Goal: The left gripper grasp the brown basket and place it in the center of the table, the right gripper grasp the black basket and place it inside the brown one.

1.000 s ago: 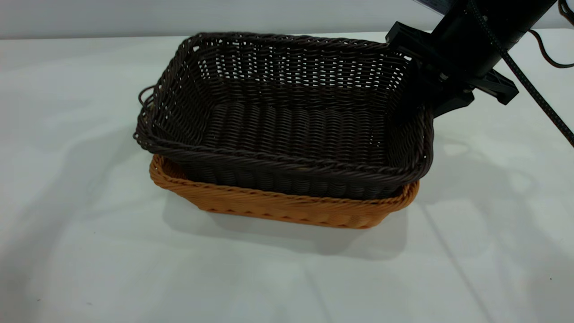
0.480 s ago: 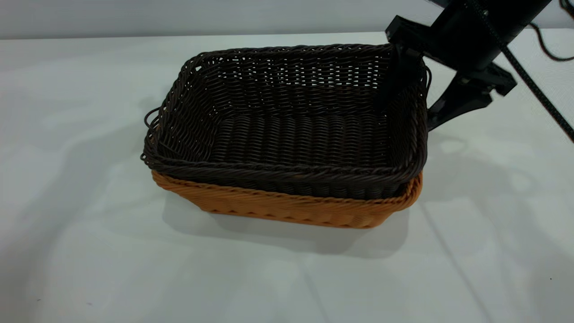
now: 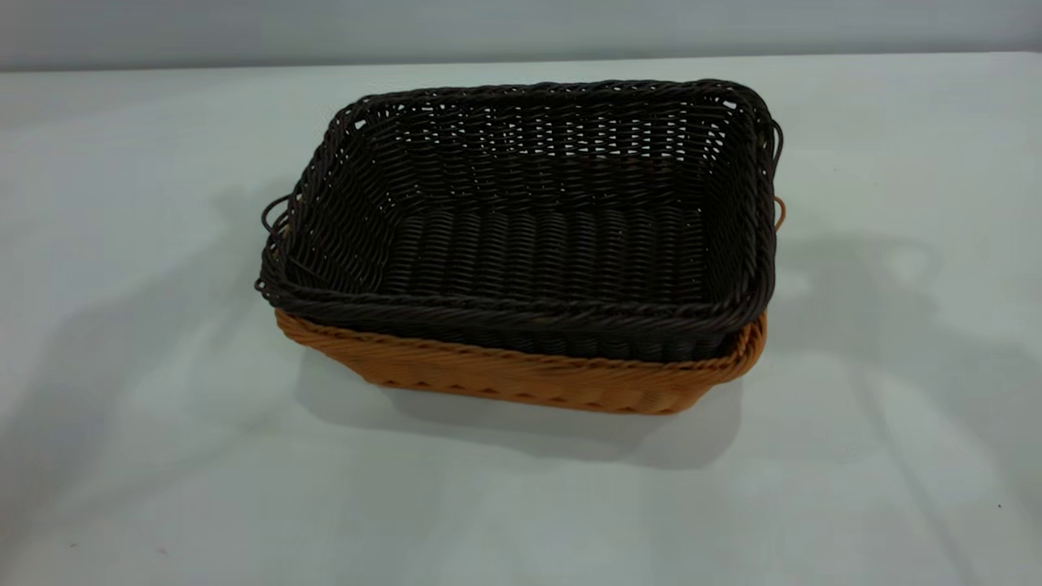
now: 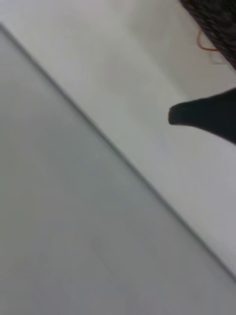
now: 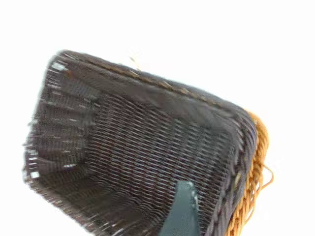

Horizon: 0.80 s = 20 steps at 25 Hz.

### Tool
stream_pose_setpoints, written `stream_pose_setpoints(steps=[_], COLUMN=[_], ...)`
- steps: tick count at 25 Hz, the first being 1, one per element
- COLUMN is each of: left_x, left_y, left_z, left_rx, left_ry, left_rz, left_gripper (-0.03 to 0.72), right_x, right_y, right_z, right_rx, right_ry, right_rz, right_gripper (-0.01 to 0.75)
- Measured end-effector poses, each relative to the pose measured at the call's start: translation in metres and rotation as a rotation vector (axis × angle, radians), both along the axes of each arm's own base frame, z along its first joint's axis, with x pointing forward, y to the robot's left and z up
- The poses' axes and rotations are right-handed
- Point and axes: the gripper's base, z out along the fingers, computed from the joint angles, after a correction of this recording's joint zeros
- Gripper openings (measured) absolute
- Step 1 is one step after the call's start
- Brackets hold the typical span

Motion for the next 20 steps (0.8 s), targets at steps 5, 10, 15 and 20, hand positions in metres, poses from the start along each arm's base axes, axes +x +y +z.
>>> stream_pose_setpoints(steps=[5,10,15,20], left_x=[-0.041,-0.089,-0.134,-0.179], left_y=[0.010,0.023,0.031,0.040], left_z=[0.041,0.063,0.088,0.097], left_rx=[-0.023,-0.016,-0.088,-0.080], left_ry=[0.021,0.181,0.239,0.353], left_rz=[0.055,0.139,0.204,0.240], left_gripper=[0.519,0.519,0.519,0.519], right_x=[-0.070,-0.142,-0.199,-0.248], right_y=[-0.007,-0.014,-0.019,-0.024], right_z=[0.072,0.105,0.096,0.074], right_rx=[-0.051,-0.084,-0.108,-0.115], right_ry=[-0.179,-0.299,-0.342,-0.407], right_rz=[0.103,0.158,0.200,0.210], right_gripper=[0.584,0.584,0.584,0.584])
